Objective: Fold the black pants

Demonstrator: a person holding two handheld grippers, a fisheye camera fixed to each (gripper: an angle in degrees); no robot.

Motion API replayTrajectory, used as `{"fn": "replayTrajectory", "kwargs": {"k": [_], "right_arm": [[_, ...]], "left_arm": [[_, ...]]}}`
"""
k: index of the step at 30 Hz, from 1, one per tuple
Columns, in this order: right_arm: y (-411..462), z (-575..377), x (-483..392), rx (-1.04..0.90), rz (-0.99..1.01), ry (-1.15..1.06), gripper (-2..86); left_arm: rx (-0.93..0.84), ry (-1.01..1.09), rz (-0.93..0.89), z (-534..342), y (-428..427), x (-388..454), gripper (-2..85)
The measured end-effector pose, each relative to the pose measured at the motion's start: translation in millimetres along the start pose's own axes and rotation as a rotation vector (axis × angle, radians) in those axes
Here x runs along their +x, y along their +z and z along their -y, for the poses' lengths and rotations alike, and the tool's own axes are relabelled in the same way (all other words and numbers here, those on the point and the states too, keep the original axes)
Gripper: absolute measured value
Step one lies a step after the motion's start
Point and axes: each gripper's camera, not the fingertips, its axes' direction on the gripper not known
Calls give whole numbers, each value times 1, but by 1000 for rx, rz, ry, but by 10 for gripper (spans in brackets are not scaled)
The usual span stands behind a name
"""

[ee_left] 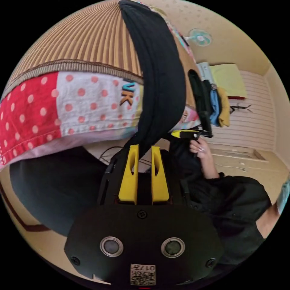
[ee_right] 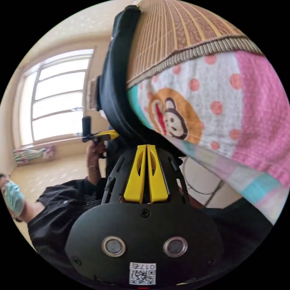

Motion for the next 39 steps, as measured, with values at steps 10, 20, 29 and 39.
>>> {"fn": "replayTrajectory", "kwargs": {"k": [10, 20, 29, 39], "right_arm": [[-7, -6, -61, 250, 48, -204, 67], [29, 1, -73, 384, -29, -161, 82], [42, -23, -100, 428, -40, -259, 31], [49, -27, -80, 371, 1, -224, 54]], "left_arm": [[399, 67, -124, -16, -40, 15, 85], [459, 11, -58, -13, -6, 21, 63], [524, 49, -197, -31, -24, 8, 31], [460, 4, -190, -25, -25, -6, 73]]}}
